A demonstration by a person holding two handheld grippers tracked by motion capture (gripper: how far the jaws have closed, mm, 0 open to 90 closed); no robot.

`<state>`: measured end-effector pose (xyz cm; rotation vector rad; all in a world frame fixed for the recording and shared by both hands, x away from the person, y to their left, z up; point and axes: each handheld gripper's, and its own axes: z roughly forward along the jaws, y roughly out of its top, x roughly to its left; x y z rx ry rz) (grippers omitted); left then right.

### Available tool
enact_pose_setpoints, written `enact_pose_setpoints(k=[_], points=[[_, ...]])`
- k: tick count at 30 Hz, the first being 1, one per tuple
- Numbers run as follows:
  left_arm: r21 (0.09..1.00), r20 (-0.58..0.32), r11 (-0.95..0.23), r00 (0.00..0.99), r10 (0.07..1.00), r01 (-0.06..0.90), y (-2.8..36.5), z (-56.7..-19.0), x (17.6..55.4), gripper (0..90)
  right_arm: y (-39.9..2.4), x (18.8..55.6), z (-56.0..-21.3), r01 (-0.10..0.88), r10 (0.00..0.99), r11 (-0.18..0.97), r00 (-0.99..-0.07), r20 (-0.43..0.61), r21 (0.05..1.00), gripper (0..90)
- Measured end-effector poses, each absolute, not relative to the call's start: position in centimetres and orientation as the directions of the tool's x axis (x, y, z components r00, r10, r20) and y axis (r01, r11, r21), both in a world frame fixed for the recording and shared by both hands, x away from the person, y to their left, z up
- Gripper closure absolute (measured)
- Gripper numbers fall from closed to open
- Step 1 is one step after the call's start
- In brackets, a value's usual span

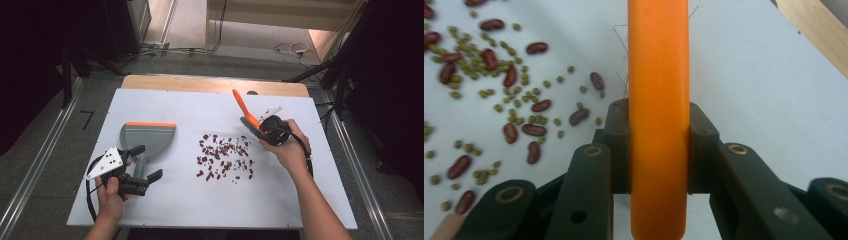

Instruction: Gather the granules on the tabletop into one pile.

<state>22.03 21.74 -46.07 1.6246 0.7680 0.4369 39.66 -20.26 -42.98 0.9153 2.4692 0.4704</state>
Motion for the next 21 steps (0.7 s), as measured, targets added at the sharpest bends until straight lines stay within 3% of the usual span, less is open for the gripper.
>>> enact_pose_setpoints(k=[10, 21], points=[[0.969, -0.138, -0.053, 0.712, 0.688, 0.24, 21.7, -46.1, 22.0, 0.2, -17.2, 39.5, -44.2, 0.511, 0.609, 0.791, -0.71, -0.353, 0.337, 68.3], [0.968, -0.14, -0.058, 0.718, 0.682, 0.244, 21.5, -46.2, 22.1, 0.2, -16.2, 37.8, -44.2, 0.463, 0.555, 0.827, -0.763, -0.332, 0.318, 68.3]])
